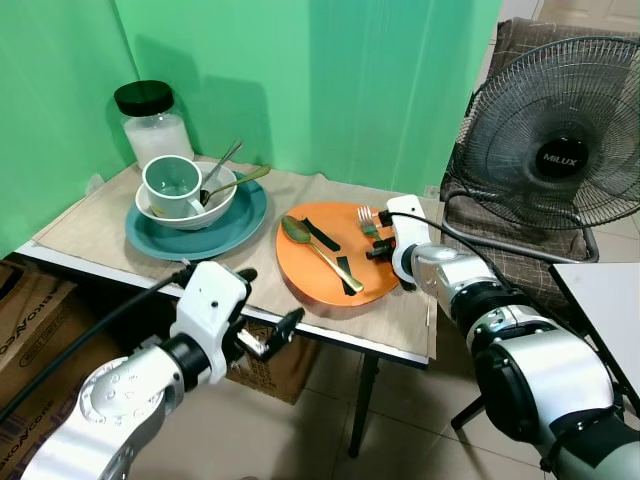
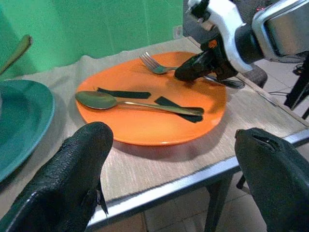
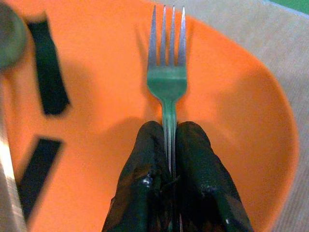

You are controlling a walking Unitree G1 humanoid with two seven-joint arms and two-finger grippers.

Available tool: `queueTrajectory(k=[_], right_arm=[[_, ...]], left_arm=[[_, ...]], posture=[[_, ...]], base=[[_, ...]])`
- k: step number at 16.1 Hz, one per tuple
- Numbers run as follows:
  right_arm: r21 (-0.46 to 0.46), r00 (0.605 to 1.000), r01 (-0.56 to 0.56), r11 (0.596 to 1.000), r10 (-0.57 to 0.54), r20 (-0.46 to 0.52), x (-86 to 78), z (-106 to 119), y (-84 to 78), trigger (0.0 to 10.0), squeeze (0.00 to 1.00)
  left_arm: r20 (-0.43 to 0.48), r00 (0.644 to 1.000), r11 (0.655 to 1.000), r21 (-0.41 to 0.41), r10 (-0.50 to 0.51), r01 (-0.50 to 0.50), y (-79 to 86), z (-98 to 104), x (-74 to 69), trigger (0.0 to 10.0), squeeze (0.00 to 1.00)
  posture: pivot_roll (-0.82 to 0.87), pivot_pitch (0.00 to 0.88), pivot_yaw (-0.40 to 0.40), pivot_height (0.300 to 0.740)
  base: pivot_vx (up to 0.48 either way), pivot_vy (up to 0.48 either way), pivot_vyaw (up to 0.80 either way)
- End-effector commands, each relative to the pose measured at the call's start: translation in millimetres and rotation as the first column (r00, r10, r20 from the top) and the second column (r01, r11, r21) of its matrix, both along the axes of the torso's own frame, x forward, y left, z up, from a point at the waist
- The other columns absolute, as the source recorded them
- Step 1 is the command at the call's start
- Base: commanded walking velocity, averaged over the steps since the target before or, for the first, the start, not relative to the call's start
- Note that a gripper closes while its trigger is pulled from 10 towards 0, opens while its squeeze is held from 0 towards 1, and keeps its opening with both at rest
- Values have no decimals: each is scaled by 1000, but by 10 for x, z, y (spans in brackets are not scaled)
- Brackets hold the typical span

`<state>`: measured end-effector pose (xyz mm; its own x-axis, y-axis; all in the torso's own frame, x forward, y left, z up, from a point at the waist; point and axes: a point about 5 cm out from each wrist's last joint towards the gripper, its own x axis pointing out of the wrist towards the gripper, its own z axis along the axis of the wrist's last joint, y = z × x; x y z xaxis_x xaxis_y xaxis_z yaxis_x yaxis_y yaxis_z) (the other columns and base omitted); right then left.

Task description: Setting the table

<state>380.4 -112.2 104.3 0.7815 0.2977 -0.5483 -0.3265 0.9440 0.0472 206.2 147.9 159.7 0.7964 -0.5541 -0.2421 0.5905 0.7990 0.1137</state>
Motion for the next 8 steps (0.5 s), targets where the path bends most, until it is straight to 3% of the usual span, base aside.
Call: queueTrajectory(k=[1, 4, 7, 8], right_arm=[[75, 998, 0, 997, -4, 58, 100, 217, -3, 0, 0], [201, 995, -15, 979, -5, 98, 142, 363, -30, 0, 0], [267, 983, -75, 961, 26, 183, 81, 430, -52, 0, 0], [293, 968, -84, 952, 8, 252, 18, 509, -87, 0, 0]], left_arm=[[6, 1000, 1000, 10, 5, -5, 36, 5, 17, 10000, 0], [12, 1000, 1000, 14, 10, -10, 52, 15, 30, 10000, 0], [36, 999, 1000, 3, 29, -30, 55, 48, 65, 10000, 0], [55, 997, 999, 1, 49, -49, 52, 68, 81, 10000, 0]], posture=[[29, 0, 11, 740], [30, 0, 15, 740], [32, 0, 14, 740], [35, 0, 12, 740]], base=[[0, 0, 0], [0, 0, 0], [0, 0, 0], [0, 0, 0]])
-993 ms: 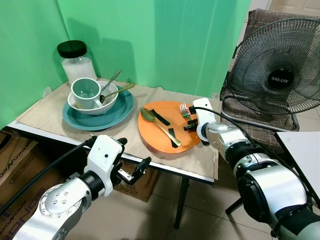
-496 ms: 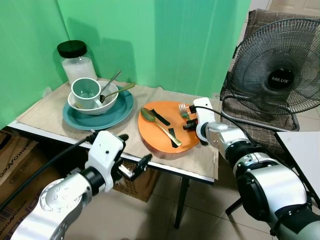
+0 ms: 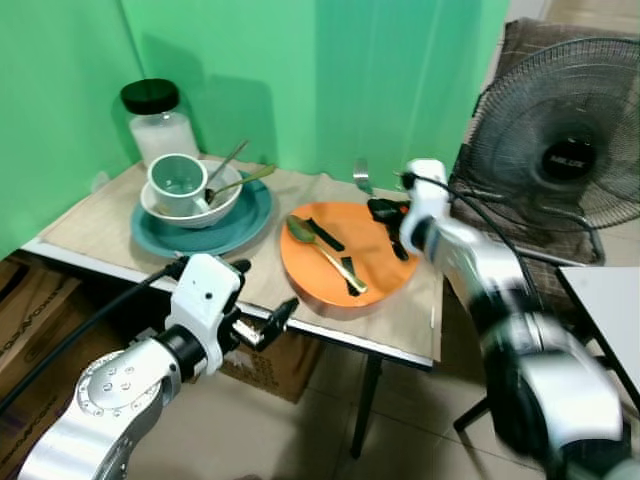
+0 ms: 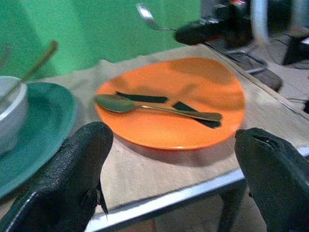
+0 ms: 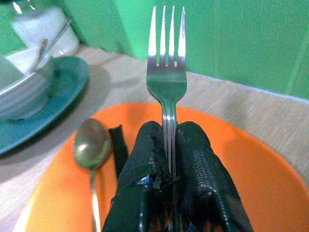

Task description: Setting the table

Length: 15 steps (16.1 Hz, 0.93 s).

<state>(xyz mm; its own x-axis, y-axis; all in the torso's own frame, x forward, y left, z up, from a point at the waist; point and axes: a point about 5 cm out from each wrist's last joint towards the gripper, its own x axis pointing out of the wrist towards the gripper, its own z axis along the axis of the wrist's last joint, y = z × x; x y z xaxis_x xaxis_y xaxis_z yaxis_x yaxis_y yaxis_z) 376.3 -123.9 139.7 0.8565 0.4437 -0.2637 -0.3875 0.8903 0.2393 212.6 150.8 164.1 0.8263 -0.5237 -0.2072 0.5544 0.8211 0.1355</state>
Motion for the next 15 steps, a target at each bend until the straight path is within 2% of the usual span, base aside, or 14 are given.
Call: queueTrajectory(k=[1, 2, 3, 5, 6, 8, 11, 13, 15], right_arm=[[50, 986, 21, 999, -29, 164, -101, 306, -53, 10000, 0], [69, 968, 38, 997, -54, 245, -266, 407, -119, 10000, 0], [65, 955, 67, 996, -83, 285, -418, 447, -186, 10000, 0], [69, 944, 106, 992, -122, 307, -653, 478, -242, 10000, 0], [70, 928, 152, 986, -167, 333, -790, 498, -270, 10000, 0], [76, 907, 211, 975, -224, 357, -938, 519, -311, 10000, 0], [3, 904, 261, 965, -246, 349, -1075, 521, -336, 10000, 0], [-17, 910, 280, 960, -260, 322, -1106, 500, -328, 10000, 0], [-69, 908, 339, 938, -307, 285, -1101, 427, -385, 10000, 0]], left_arm=[[45, 997, 998, 7, 63, -63, 12, 46, 55, 10000, 0], [66, 991, 993, 6, 118, -119, 11, 56, 93, 10000, 0], [89, 983, 987, -14, 163, -163, -3, 80, 124, 10000, 0], [114, 973, 980, -38, 200, -197, -45, 110, 149, 10000, 0], [121, 969, 976, -47, 215, -211, -71, 108, 162, 10000, 0], [129, 964, 972, -57, 232, -226, -100, 108, 179, 10000, 0], [131, 957, 965, -76, 261, -252, -145, 108, 205, 10000, 0], [136, 953, 962, -74, 271, -263, -148, 108, 213, 10000, 0], [131, 952, 960, -77, 276, -268, -157, 100, 222, 10000, 0]], posture=[[37, 0, 8, 740], [34, 0, 7, 740], [30, 0, 9, 740], [17, 0, 16, 740], [1, 0, 23, 740], [-15, 0, 25, 740], [-28, 0, 16, 740], [-32, 0, 11, 740], [-32, 0, 6, 740]], base=[[0, 0, 0], [0, 0, 0], [0, 0, 0], [0, 0, 0], [0, 0, -800], [0, 0, -800], [0, 0, -800], [0, 0, -800], [0, 0, -800]])
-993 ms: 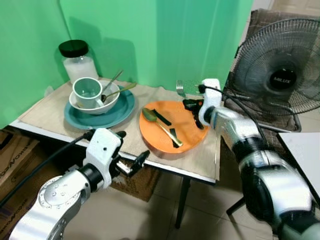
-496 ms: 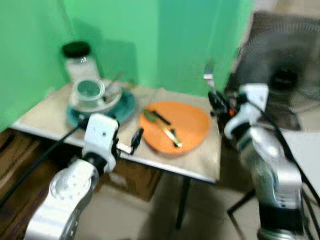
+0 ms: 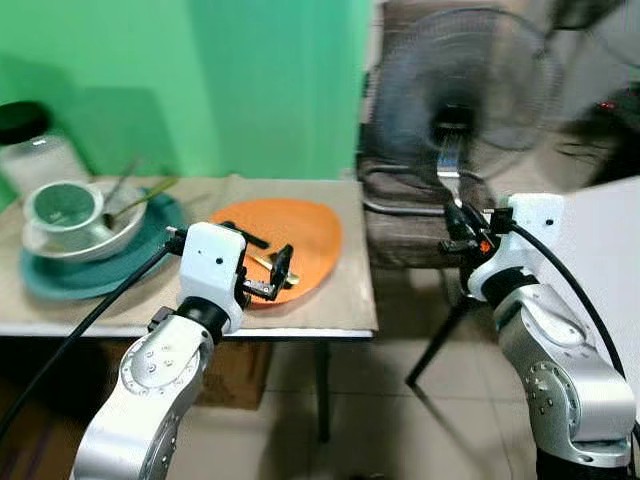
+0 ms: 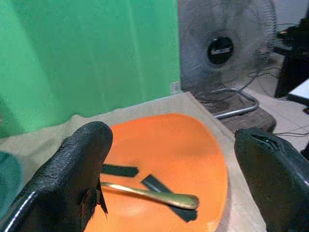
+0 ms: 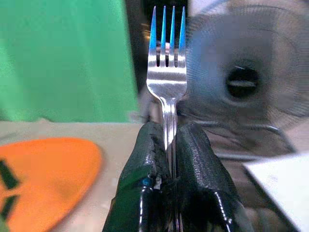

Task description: Setting the table

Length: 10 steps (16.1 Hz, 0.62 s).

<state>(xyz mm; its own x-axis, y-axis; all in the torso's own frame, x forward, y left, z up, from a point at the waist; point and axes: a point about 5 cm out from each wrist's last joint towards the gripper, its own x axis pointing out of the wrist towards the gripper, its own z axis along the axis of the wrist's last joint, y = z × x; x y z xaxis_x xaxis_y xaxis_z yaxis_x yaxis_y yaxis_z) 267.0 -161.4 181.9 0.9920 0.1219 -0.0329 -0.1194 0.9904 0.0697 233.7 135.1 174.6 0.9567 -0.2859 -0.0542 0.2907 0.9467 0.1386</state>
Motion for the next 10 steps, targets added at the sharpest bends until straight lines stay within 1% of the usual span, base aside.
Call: queueTrajectory(k=[1, 3, 5, 7, 10], right_arm=[[-26, 999, 36, 999, -36, -22, -4, -15, -37, 10000, 0], [-38, 996, 69, 997, -71, -46, -2, -28, -75, 10000, 0], [-41, 996, 71, 997, -73, -58, 2, -38, -70, 10000, 0], [-49, 996, 47, 998, -51, -75, -8, -52, -16, 10000, 0], [-64, 995, 16, 998, -22, -96, -19, -92, 39, 10000, 0]], left_arm=[[-3, 1000, 1000, -3, 12, -12, 5, -7, 14, 10000, 0], [-5, 1000, 1000, -12, 17, -17, 7, -5, 25, 10000, 0], [12, 1000, 999, -23, 25, -24, 13, 9, 50, 10000, 0], [35, 997, 998, -10, 62, -62, 64, 3, 74, 10000, 0], [32, 997, 997, -17, 74, -73, 71, -11, 75, 10000, 0]], posture=[[-32, 0, 6, 740], [-31, 0, 5, 740], [-36, 0, 7, 740], [-40, 0, 7, 740], [-39, 0, 0, 740]], base=[[0, 0, -800], [0, 0, -800], [0, 0, -800], [0, 0, -800], [0, 0, -800]])
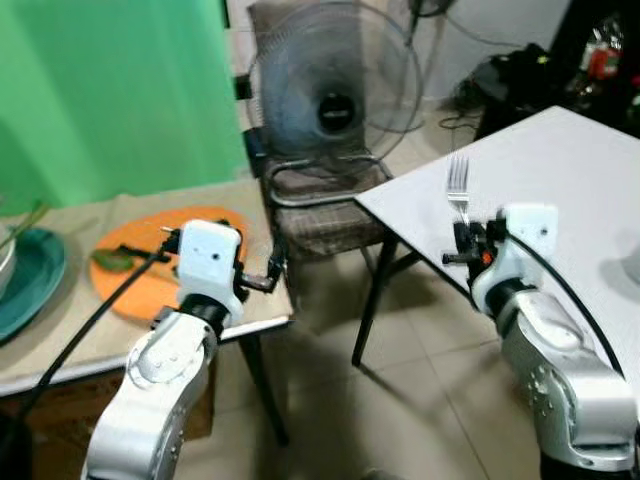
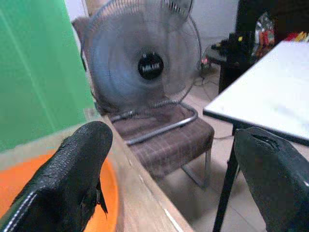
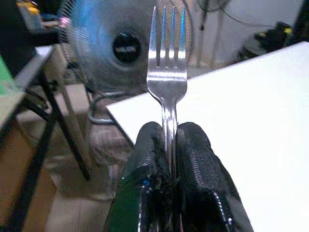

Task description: Setting the table

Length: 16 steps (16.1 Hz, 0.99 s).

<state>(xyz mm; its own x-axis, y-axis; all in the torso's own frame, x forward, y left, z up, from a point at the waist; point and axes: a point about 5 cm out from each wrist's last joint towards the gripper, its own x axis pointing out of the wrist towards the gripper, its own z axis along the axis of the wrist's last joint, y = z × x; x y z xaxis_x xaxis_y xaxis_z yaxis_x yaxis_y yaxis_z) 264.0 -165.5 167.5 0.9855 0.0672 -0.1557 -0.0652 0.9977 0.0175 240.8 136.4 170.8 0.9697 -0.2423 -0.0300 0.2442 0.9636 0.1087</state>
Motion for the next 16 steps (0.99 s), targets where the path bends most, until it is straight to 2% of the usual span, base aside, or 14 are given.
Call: queueTrajectory(k=[1, 7, 16], right_arm=[[-4, 999, -37, 999, 37, 20, 13, 46, 89, 10000, 0], [-1, 999, -34, 999, 34, -7, 15, -17, 133, 10000, 0], [-63, 997, 47, 997, -51, -62, -7, -106, -7, 10000, 0]], left_arm=[[18, 999, 999, 20, 30, -30, 58, 26, 5, 10000, 0], [27, 998, 999, 8, 51, -51, 94, 14, 28, 10000, 0], [13, 999, 999, -16, 37, -37, 59, -4, 40, 10000, 0]], posture=[[-39, 0, -1, 740], [-36, 0, 3, 740], [-58, 0, 15, 740]], base=[[0, 0, -800], [0, 0, -800], [0, 0, -800]])
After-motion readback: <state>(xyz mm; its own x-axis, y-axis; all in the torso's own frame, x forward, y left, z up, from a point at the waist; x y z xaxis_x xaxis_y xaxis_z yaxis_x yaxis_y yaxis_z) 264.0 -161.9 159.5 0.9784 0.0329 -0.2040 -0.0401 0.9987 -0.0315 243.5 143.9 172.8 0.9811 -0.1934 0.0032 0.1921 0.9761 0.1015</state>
